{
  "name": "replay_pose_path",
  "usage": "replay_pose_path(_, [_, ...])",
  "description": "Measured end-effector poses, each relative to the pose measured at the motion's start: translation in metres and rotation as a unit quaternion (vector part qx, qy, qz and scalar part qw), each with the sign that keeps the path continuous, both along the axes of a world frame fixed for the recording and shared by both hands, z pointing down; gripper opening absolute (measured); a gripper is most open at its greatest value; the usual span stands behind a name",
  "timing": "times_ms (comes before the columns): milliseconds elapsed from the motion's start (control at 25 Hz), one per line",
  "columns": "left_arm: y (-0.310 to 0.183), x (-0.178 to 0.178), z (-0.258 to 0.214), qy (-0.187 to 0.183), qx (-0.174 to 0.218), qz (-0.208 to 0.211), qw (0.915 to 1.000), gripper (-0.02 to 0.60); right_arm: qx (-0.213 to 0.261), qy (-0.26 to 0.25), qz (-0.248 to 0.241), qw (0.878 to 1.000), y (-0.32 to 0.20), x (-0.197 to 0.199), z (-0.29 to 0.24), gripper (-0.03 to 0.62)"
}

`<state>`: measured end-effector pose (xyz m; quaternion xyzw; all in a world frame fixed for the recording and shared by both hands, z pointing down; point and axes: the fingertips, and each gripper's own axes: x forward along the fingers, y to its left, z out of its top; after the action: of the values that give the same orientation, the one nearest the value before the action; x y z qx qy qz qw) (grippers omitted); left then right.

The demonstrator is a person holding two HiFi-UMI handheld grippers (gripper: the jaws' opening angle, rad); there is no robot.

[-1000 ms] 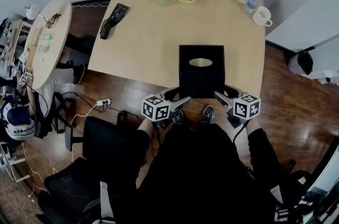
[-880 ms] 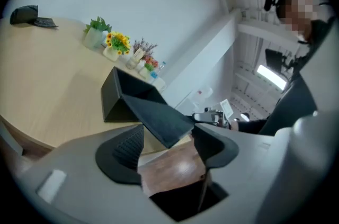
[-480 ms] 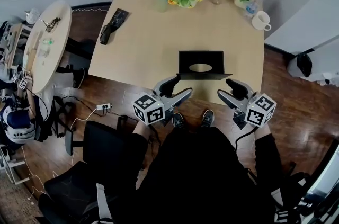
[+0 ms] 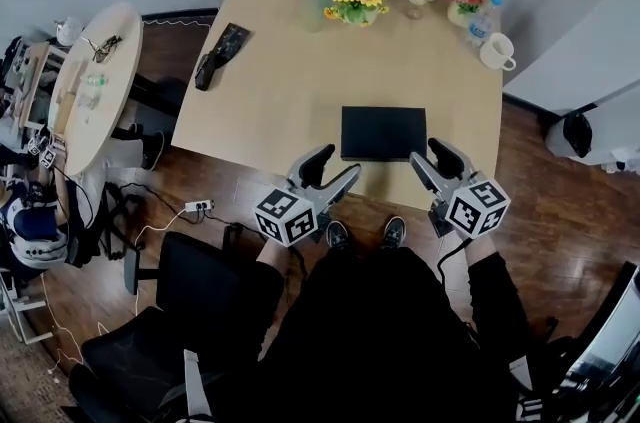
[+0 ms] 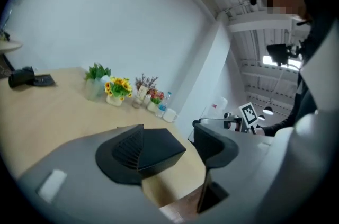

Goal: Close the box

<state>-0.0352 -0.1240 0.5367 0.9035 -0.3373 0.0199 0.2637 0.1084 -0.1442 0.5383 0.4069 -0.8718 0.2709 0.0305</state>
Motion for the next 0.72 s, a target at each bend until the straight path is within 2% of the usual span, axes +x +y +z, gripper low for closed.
replay_pose_path(200, [0.034,-0.001,-0.088,-0.02,0.112,-0.016,0.9934,0.281,0.099,0.034,0.013,0.994,0.032,-0.011,-0.075,0.213])
replay_pose_path(320, [0.045,0.005,-0.133,-0.036,0.186,-0.021,0.9817,0.281,0.17,0.049,0.023,0.984,0.045,-0.028,-0.12,0.212])
replay_pose_path(400, [0.045,0.008,-0.161,-0.032,0.222,-0.042,0.9735,0.279,0.213,0.056,0.031,0.975,0.05,-0.039,-0.148,0.212])
replay_pose_path(480, [0.04,0.008,-0.177,-0.041,0.236,-0.074,0.968,0.273,0.254,0.072,0.035,0.964,0.053,-0.048,-0.171,0.21])
replay_pose_path(560, [0.039,0.008,-0.178,-0.056,0.234,-0.093,0.9663,0.267,0.285,0.087,0.033,0.954,0.056,-0.054,-0.186,0.212])
replay_pose_path(720, [0.044,0.014,-0.179,-0.052,0.23,-0.085,0.9681,0.259,0.29,0.087,0.026,0.953,0.059,-0.06,-0.192,0.212])
